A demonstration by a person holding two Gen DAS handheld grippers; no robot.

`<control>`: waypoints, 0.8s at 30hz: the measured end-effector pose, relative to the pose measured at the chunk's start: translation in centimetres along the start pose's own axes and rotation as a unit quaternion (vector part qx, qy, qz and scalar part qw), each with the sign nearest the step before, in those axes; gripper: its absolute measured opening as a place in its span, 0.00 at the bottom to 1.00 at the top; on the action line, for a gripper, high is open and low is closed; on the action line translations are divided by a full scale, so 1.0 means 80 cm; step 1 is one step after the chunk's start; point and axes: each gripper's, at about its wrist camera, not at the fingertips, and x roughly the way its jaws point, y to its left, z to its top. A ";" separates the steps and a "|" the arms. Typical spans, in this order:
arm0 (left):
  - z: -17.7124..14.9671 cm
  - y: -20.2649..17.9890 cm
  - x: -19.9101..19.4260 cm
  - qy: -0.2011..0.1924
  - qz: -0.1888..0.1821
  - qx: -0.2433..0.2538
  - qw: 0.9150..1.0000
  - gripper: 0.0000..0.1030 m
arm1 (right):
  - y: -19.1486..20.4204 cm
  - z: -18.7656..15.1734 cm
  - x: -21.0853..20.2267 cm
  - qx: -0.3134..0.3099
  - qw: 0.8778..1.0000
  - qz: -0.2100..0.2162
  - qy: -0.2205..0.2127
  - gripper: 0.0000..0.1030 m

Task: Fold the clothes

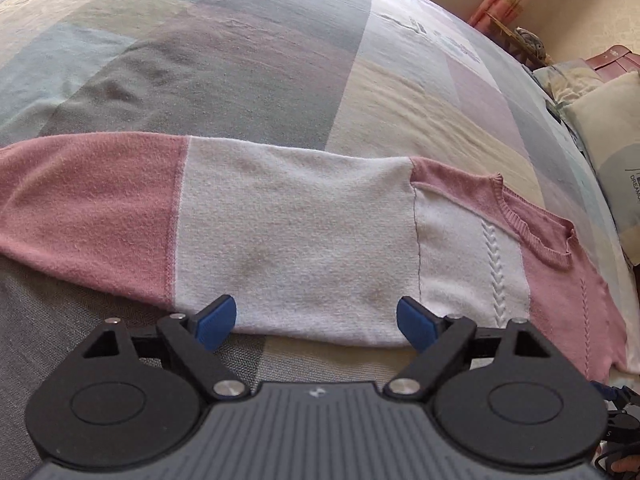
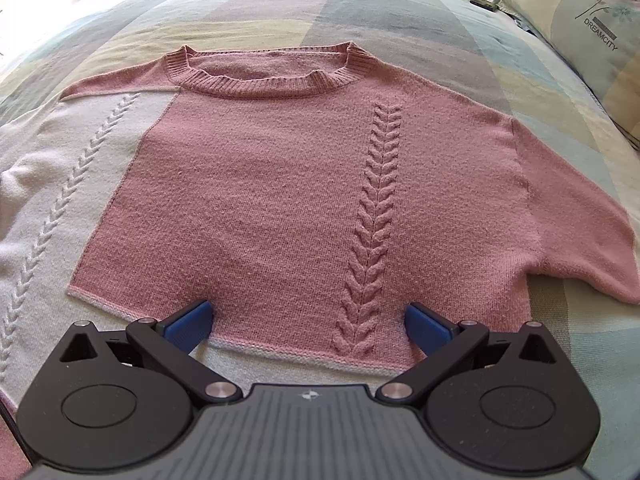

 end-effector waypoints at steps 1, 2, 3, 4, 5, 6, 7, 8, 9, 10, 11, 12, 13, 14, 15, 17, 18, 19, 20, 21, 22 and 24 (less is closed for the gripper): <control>0.007 0.004 -0.004 -0.004 0.005 0.004 1.000 0.85 | 0.000 0.000 0.000 0.000 1.000 0.000 0.001 1.00; 0.017 0.013 -0.007 -0.016 0.012 0.002 1.000 0.85 | 0.000 0.001 0.000 0.000 1.000 0.000 0.002 1.00; 0.026 0.024 -0.010 -0.028 0.021 -0.001 0.999 0.85 | 0.000 0.001 0.001 0.000 1.000 -0.001 0.003 1.00; 0.035 0.039 -0.010 -0.038 0.037 -0.013 0.999 0.85 | 0.000 0.002 0.001 0.000 1.000 -0.001 0.004 1.00; 0.043 0.055 -0.011 -0.048 0.052 -0.025 0.997 0.85 | 0.001 0.002 0.001 0.000 1.000 -0.002 0.005 1.00; 0.051 0.071 -0.012 -0.058 0.067 -0.039 0.995 0.85 | 0.001 0.002 0.001 0.001 1.000 -0.003 0.005 1.00; 0.055 0.090 -0.015 -0.070 0.082 -0.063 0.992 0.85 | 0.002 0.002 0.001 0.001 1.000 -0.005 0.007 1.00; 0.058 0.109 -0.018 -0.080 0.095 -0.087 0.988 0.85 | 0.003 0.003 0.001 0.002 1.000 -0.007 0.008 1.00; 0.061 0.128 -0.021 -0.087 0.093 -0.116 0.985 0.85 | 0.003 0.003 0.001 0.003 1.000 -0.009 0.010 1.00; 0.063 0.144 -0.023 -0.093 0.084 -0.136 0.983 0.85 | 0.004 0.003 0.001 0.004 1.000 -0.010 0.011 1.00; 0.066 0.160 -0.025 -0.099 0.078 -0.154 0.980 0.85 | 0.004 0.004 0.001 0.005 1.000 -0.011 0.012 1.00; 0.070 0.176 -0.026 -0.106 0.082 -0.165 0.977 0.85 | 0.005 0.003 0.001 0.006 1.000 -0.013 0.012 1.00; 0.073 0.192 -0.026 -0.112 0.088 -0.176 0.974 0.85 | 0.005 0.003 0.001 0.006 1.000 -0.014 0.012 1.00; 0.074 0.204 -0.026 -0.116 0.097 -0.180 0.972 0.85 | 0.006 0.004 0.001 0.007 1.000 -0.015 0.013 1.00; 0.075 0.217 -0.026 -0.119 0.105 -0.184 0.970 0.85 | 0.006 0.004 0.001 0.007 1.000 -0.016 0.015 1.00; 0.076 0.244 -0.024 -0.115 0.106 -0.200 0.967 0.85 | 0.006 0.006 0.001 0.008 1.000 -0.018 0.020 1.00; 0.076 0.256 -0.024 -0.116 0.105 -0.205 0.966 0.85 | 0.006 0.007 0.002 0.008 1.000 -0.018 0.024 1.00; 0.077 0.262 -0.026 -0.121 0.105 -0.202 0.966 0.85 | 0.007 0.009 0.003 0.009 0.999 -0.018 0.029 1.00; 0.082 0.268 -0.027 -0.119 0.115 -0.195 0.967 0.85 | 0.007 0.011 0.004 0.010 0.999 -0.019 0.035 1.00; 0.086 0.273 -0.029 -0.117 0.124 -0.187 0.967 0.85 | 0.008 0.013 0.004 0.011 0.999 -0.020 0.041 1.00; 0.092 0.274 -0.031 -0.115 0.134 -0.177 0.968 0.85 | 0.008 0.015 0.005 0.013 0.999 -0.021 0.046 1.00; 0.100 0.272 -0.034 -0.110 0.141 -0.159 0.971 0.85 | 0.010 0.016 0.006 0.018 0.998 -0.025 0.052 1.00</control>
